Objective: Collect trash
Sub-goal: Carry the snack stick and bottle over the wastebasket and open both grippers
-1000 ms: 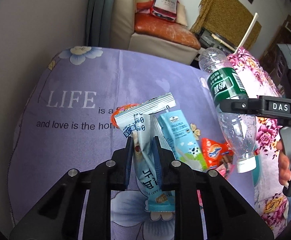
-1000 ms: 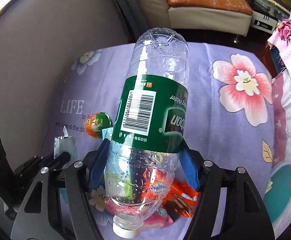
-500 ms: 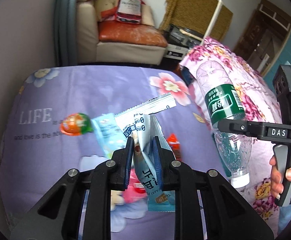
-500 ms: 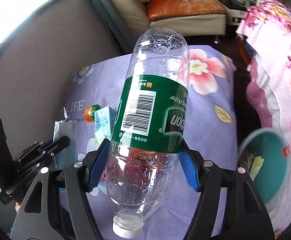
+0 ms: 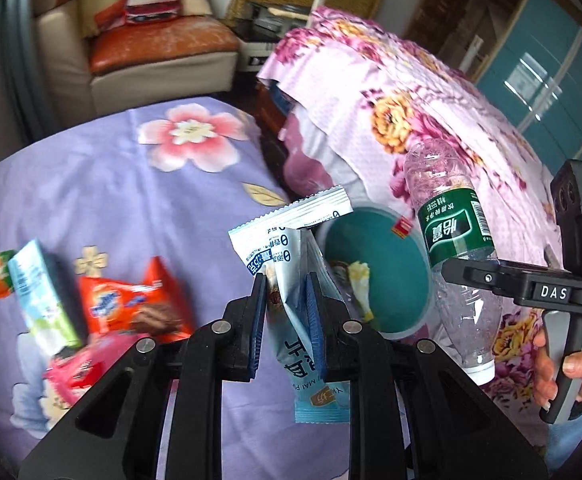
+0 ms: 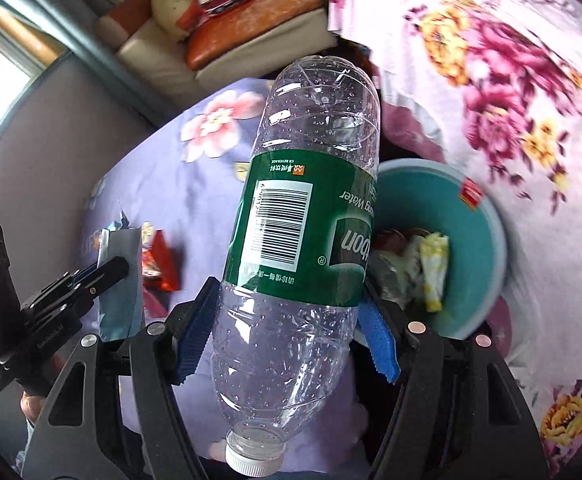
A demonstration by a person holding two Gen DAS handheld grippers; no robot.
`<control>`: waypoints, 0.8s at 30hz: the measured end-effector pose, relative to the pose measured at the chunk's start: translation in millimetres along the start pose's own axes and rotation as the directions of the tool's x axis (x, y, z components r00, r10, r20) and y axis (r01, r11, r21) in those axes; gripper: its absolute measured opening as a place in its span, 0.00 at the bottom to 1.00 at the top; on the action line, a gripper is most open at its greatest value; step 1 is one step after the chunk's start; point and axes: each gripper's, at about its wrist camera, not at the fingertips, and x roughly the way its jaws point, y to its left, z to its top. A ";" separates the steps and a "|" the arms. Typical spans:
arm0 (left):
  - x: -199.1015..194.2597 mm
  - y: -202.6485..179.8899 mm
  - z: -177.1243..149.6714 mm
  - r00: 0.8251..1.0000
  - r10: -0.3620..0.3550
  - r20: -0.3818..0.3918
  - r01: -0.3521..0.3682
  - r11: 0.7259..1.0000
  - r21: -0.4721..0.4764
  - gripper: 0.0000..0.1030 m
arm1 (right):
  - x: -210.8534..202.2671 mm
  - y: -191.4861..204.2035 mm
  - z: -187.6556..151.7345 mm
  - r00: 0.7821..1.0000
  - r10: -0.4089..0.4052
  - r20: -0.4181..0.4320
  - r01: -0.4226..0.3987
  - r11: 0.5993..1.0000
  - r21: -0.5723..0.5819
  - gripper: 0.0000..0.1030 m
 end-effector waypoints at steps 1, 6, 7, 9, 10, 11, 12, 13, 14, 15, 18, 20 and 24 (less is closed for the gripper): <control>9.3 -10.7 2.0 1.000 -0.002 -0.013 0.002 1.000 0.016 0.20 | -0.8 -7.3 -1.4 1.000 -0.005 0.000 0.005 1.000 0.007 0.63; 48.9 -45.8 7.5 0.997 -0.002 -0.074 0.007 0.998 0.066 0.20 | -0.5 -55.1 -8.9 1.000 -0.015 -0.021 0.016 0.998 0.056 0.63; 57.9 -53.0 8.9 0.996 0.000 -0.087 0.007 0.997 0.076 0.20 | 0.7 -62.0 -9.8 1.000 -0.013 -0.026 0.015 0.998 0.063 0.63; 69.7 -61.1 10.8 0.994 0.002 -0.105 0.007 0.996 0.090 0.20 | 3.3 -76.8 -11.0 0.999 -0.009 -0.035 0.012 0.996 0.083 0.63; 76.7 -66.6 12.5 0.993 0.005 -0.115 0.007 0.995 0.099 0.20 | 4.8 -80.6 -10.9 0.999 -0.007 -0.037 0.011 0.996 0.089 0.63; 82.1 -71.4 13.3 0.992 0.006 -0.123 0.007 0.994 0.107 0.20 | 5.3 -86.2 -11.5 0.999 -0.006 -0.039 0.009 0.995 0.095 0.63; 89.2 -77.0 14.7 0.991 0.007 -0.133 0.009 0.993 0.116 0.20 | 6.3 -91.2 -11.3 0.999 -0.005 -0.039 0.009 0.995 0.099 0.63; 93.1 -80.0 16.6 0.990 0.008 -0.139 0.009 0.993 0.122 0.20 | 6.9 -94.8 -11.3 0.999 -0.004 -0.038 0.008 0.995 0.103 0.63; 98.4 -84.0 18.1 0.989 0.009 -0.145 0.010 0.992 0.129 0.20 | 7.4 -101.3 -11.0 0.999 -0.002 -0.040 0.006 0.994 0.111 0.63; 101.4 -86.4 19.2 0.989 0.009 -0.149 0.011 0.991 0.133 0.20 | 7.9 -103.0 -12.4 0.999 -0.002 -0.040 0.007 0.993 0.114 0.63; 113.1 -95.4 22.1 0.987 0.008 -0.162 0.016 0.989 0.147 0.20 | 9.6 -113.7 -12.8 0.999 -0.005 -0.047 0.011 0.992 0.125 0.63; 120.8 -99.5 23.5 0.985 0.008 -0.172 0.019 0.988 0.151 0.20 | 11.3 -118.6 -12.7 0.999 -0.008 -0.054 0.015 0.991 0.131 0.63; 136.1 -104.1 24.6 0.981 0.011 -0.192 0.020 0.987 0.158 0.20 | 16.2 -129.1 -9.9 0.998 -0.014 -0.069 0.024 0.989 0.144 0.63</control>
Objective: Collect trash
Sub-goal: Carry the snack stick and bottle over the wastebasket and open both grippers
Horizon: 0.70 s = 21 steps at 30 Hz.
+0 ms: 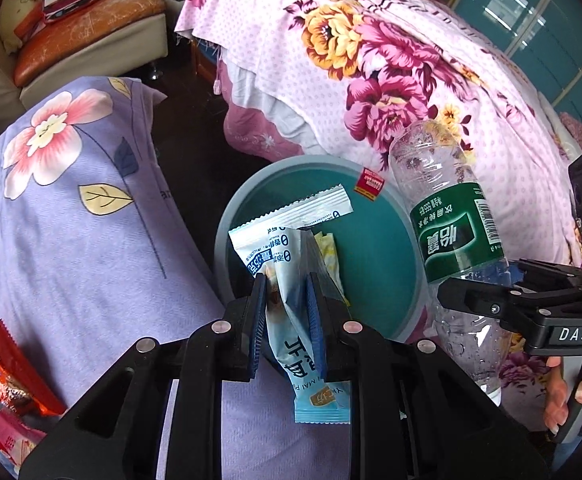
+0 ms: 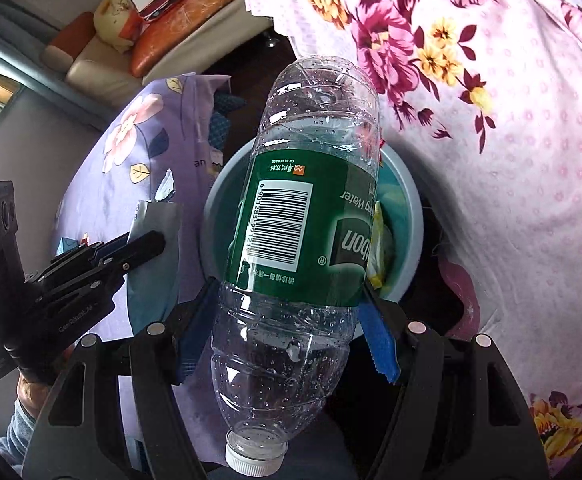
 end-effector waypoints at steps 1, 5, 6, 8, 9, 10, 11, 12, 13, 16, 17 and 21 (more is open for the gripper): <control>3.4 -1.7 1.5 1.000 0.001 -0.004 -0.001 1.000 0.001 0.20 | 0.6 -1.0 0.2 1.000 -0.002 -0.001 0.002 1.000 0.002 0.63; 13.3 -3.3 6.5 1.000 0.009 -0.015 -0.009 1.000 0.001 0.29 | 4.4 -6.3 2.9 1.000 -0.004 -0.008 0.004 1.000 0.008 0.63; 14.6 -2.6 7.7 1.000 0.013 -0.012 -0.013 1.000 -0.003 0.36 | 5.3 -7.8 3.7 1.000 -0.006 -0.010 0.006 1.000 0.011 0.63; 15.0 -0.9 8.9 1.000 0.011 -0.005 -0.012 1.000 -0.013 0.55 | 6.7 -9.7 4.9 1.000 -0.010 -0.014 0.010 1.000 0.015 0.63; 15.0 0.4 9.4 1.000 0.011 0.001 -0.011 1.000 -0.020 0.65 | 7.3 -9.4 5.5 1.000 -0.012 -0.014 0.013 1.000 0.017 0.63; 14.6 1.1 9.6 1.000 0.011 0.005 -0.011 1.000 -0.024 0.68 | 8.0 -10.5 6.0 1.000 -0.015 -0.016 0.015 1.000 0.018 0.63; 14.7 2.1 9.9 1.000 0.010 0.008 -0.010 1.000 -0.029 0.71 | 8.6 -10.8 6.7 1.000 -0.016 -0.017 0.016 1.000 0.020 0.63; 15.1 3.0 10.0 1.000 0.011 0.007 -0.010 0.999 -0.032 0.73 | 9.9 -11.4 7.1 1.000 -0.019 -0.019 0.020 1.000 0.022 0.63; 15.6 4.2 10.0 1.000 0.011 0.003 -0.011 0.999 -0.035 0.73 | 11.1 -11.9 7.6 1.000 -0.021 -0.022 0.022 0.999 0.023 0.63; 14.0 9.1 7.3 1.000 0.015 0.005 -0.015 0.999 -0.048 0.78 | 15.4 -11.8 8.7 0.999 -0.024 -0.030 0.025 0.999 0.026 0.63; 13.1 11.0 6.0 1.000 0.015 0.005 -0.015 0.999 -0.052 0.80 | 18.2 -11.7 9.0 0.999 -0.025 -0.038 0.026 0.999 0.026 0.63; 7.0 18.8 0.4 1.000 0.019 0.009 -0.018 0.998 -0.068 0.83 | 27.4 -11.7 9.3 0.997 -0.020 -0.071 0.023 0.999 0.038 0.64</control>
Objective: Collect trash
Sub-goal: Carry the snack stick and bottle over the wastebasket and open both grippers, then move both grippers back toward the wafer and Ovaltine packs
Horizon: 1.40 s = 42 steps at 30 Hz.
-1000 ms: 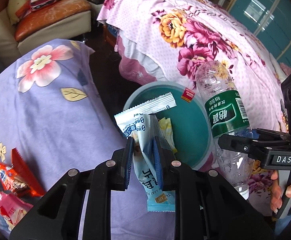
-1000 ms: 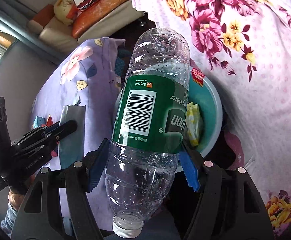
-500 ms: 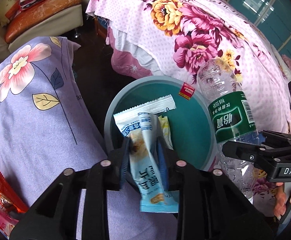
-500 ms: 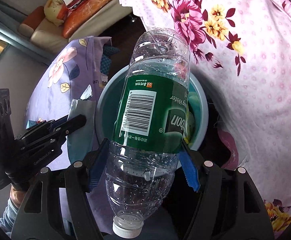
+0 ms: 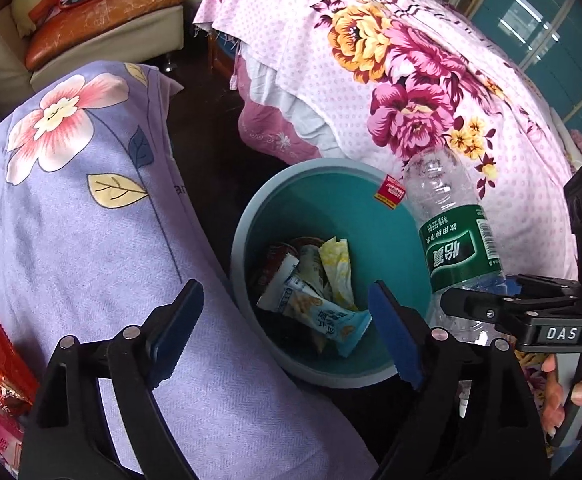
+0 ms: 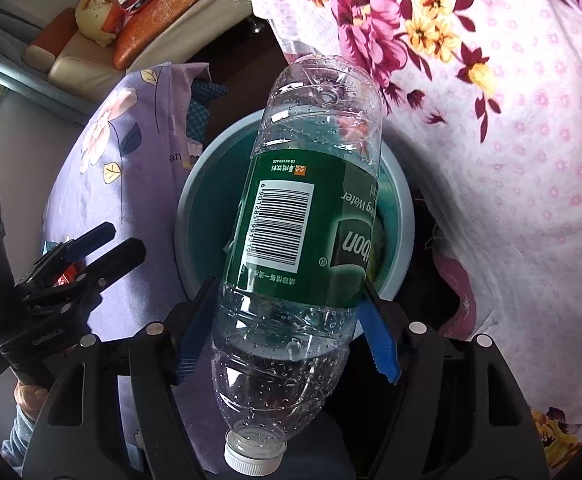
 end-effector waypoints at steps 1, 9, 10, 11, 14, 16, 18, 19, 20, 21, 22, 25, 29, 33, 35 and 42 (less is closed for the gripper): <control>-0.8 0.9 -0.4 1.000 0.001 0.000 -0.001 1.000 -0.002 0.83 | 2.6 -0.8 0.4 1.000 0.003 -0.013 -0.003 1.000 0.009 0.64; -14.1 9.0 -11.4 1.000 0.013 0.010 -0.013 1.000 -0.007 0.83 | 4.8 -1.6 -4.4 1.000 -0.004 -0.030 0.005 0.999 0.049 0.74; -17.1 10.8 -13.8 1.000 0.013 0.013 -0.013 1.000 -0.009 0.84 | 4.4 -0.7 -5.4 1.000 -0.009 -0.027 0.010 0.999 0.046 0.74; -19.2 12.2 -15.8 1.000 0.013 0.014 -0.013 1.000 -0.011 0.84 | 2.9 -1.6 -6.4 1.000 -0.011 -0.025 0.012 0.999 0.045 0.74; -26.0 17.1 -21.4 1.000 0.010 0.019 -0.010 1.000 -0.023 0.84 | -2.2 0.1 -9.5 1.000 -0.019 -0.022 0.020 0.999 0.045 0.75; -31.9 21.3 -25.2 1.000 0.010 0.027 -0.009 0.999 -0.031 0.85 | -5.3 4.6 -12.6 0.999 -0.030 -0.018 0.031 0.999 0.039 0.75; -38.4 26.0 -29.3 0.999 0.012 0.035 -0.011 0.999 -0.036 0.85 | -7.5 8.2 -14.3 0.999 -0.034 -0.018 0.034 0.999 0.039 0.76; -40.8 27.8 -30.8 0.999 0.013 0.038 -0.012 0.999 -0.038 0.85 | -8.5 10.9 -15.4 0.999 -0.035 -0.017 0.035 0.999 0.040 0.76; -43.8 30.0 -32.6 0.999 0.015 0.043 -0.013 0.999 -0.042 0.85 | -9.3 12.5 -16.4 0.999 -0.036 -0.017 0.037 0.999 0.040 0.76; -47.7 33.4 -35.3 0.999 0.016 0.048 -0.013 0.999 -0.048 0.85 | -10.6 15.2 -17.9 0.999 -0.039 -0.015 0.040 0.998 0.040 0.78; -50.2 36.0 -37.0 0.999 0.016 0.051 -0.013 0.999 -0.053 0.85 | -12.1 18.6 -19.5 0.999 -0.044 -0.013 0.044 0.998 0.038 0.80; -60.4 45.8 -44.3 0.998 0.010 0.065 -0.006 0.997 -0.070 0.86 | -14.7 31.5 -23.3 0.999 -0.054 -0.007 0.054 0.998 0.021 0.81; -76.0 59.8 -56.4 0.996 0.007 0.085 0.000 0.996 -0.090 0.86 | -16.6 50.2 -26.2 0.998 -0.061 -0.005 0.061 0.998 -0.006 0.81; -91.8 76.5 -69.1 0.994 0.017 0.105 -0.006 0.994 -0.110 0.88 | -17.8 75.1 -30.8 0.998 -0.066 0.000 0.066 0.997 -0.048 0.81; -99.4 86.1 -75.5 0.993 0.024 0.116 -0.009 0.992 -0.123 0.90 | -16.8 89.0 -33.1 0.998 -0.069 0.001 0.069 0.995 -0.071 0.81; -124.8 126.1 -98.7 0.988 0.051 0.149 -0.024 0.983 -0.180 0.91 | -7.0 141.1 -42.6 0.998 -0.069 -0.013 0.066 0.985 -0.158 0.81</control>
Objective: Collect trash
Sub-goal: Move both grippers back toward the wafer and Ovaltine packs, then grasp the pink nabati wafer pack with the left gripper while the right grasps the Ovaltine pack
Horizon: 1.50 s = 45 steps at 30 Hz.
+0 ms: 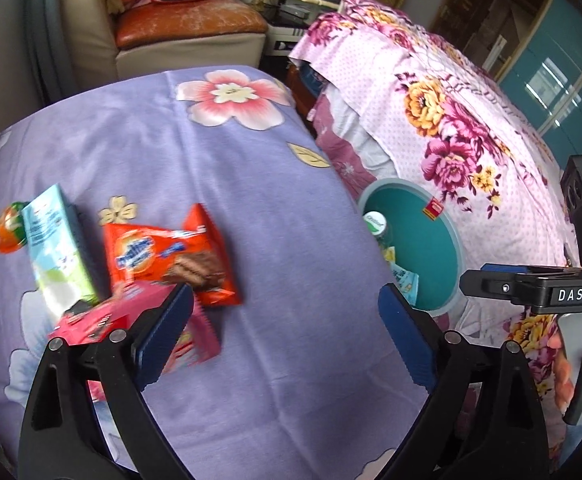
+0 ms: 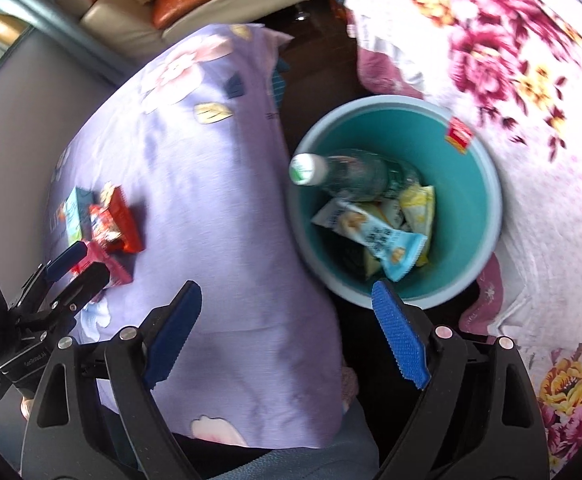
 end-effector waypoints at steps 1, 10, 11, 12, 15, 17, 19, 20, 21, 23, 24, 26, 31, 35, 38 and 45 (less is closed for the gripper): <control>-4.0 7.5 -2.0 1.000 0.003 0.005 -0.003 1.000 -0.010 0.91 | 1.8 9.2 0.2 1.000 -0.002 -0.004 0.002 1.000 -0.016 0.81; -36.0 76.6 -21.7 0.995 0.085 0.043 -0.081 0.993 -0.091 0.91 | 21.7 81.2 -0.2 1.000 -0.003 -0.030 -0.001 0.991 -0.131 0.81; -38.7 85.2 -24.1 0.995 0.093 0.045 -0.088 0.991 -0.102 0.91 | 23.4 84.7 0.1 0.999 -0.002 -0.032 -0.003 0.990 -0.138 0.81; -40.9 92.6 -26.4 0.994 0.098 0.046 -0.092 0.989 -0.112 0.91 | 26.1 91.6 0.5 0.999 0.000 -0.037 -0.005 0.989 -0.150 0.81; -42.8 118.3 -34.1 0.992 0.117 0.038 -0.110 0.982 -0.154 0.91 | 36.9 116.6 2.2 0.999 -0.006 -0.048 -0.004 0.979 -0.202 0.81; -41.4 128.3 -38.4 0.993 0.116 0.031 -0.109 0.979 -0.175 0.91 | 43.5 134.4 4.1 0.999 -0.012 -0.042 0.002 0.971 -0.237 0.81; -38.8 135.9 -43.4 0.994 0.106 0.026 -0.099 0.977 -0.187 0.91 | 49.4 149.1 5.4 0.999 -0.007 -0.034 -0.002 0.965 -0.262 0.81; -37.0 137.7 -45.5 0.995 0.100 0.023 -0.094 0.978 -0.187 0.91 | 51.0 153.4 6.2 0.999 -0.005 -0.033 -0.004 0.963 -0.269 0.81; -34.9 139.7 -47.7 0.995 0.093 0.022 -0.087 0.979 -0.183 0.91 | 52.6 157.4 7.5 0.999 -0.003 -0.032 -0.006 0.961 -0.276 0.81; -30.6 139.9 -51.1 0.997 0.072 0.023 -0.067 0.983 -0.172 0.91 | 57.3 166.6 9.6 1.000 -0.003 -0.019 -0.002 0.956 -0.294 0.81; -29.3 140.4 -52.8 0.998 0.061 0.025 -0.056 0.984 -0.168 0.91 | 59.2 169.6 10.7 1.000 -0.004 -0.015 0.000 0.954 -0.299 0.81; -24.9 140.8 -55.6 0.999 0.037 0.025 -0.032 0.987 -0.156 0.91 | 64.7 177.4 14.1 1.000 0.000 -0.007 -0.002 0.950 -0.311 0.81; -16.6 142.9 -57.9 1.000 0.001 0.024 0.003 0.989 -0.148 0.91 | 78.0 189.1 22.3 1.000 0.002 -0.003 -0.003 0.941 -0.338 0.77; -9.7 145.4 -57.6 1.000 -0.010 0.010 0.012 0.988 -0.151 0.91 | 94.5 191.6 32.1 0.999 0.026 -0.027 -0.033 0.944 -0.330 0.67; -3.1 147.8 -57.1 1.000 -0.019 0.000 0.019 0.987 -0.158 0.91 | 108.4 193.1 38.2 0.998 0.046 -0.046 -0.059 0.945 -0.321 0.56; 0.4 145.4 -54.3 1.000 -0.021 -0.009 0.019 0.986 -0.166 0.92 | 121.9 195.8 39.2 0.991 0.109 -0.080 -0.129 0.939 -0.318 0.26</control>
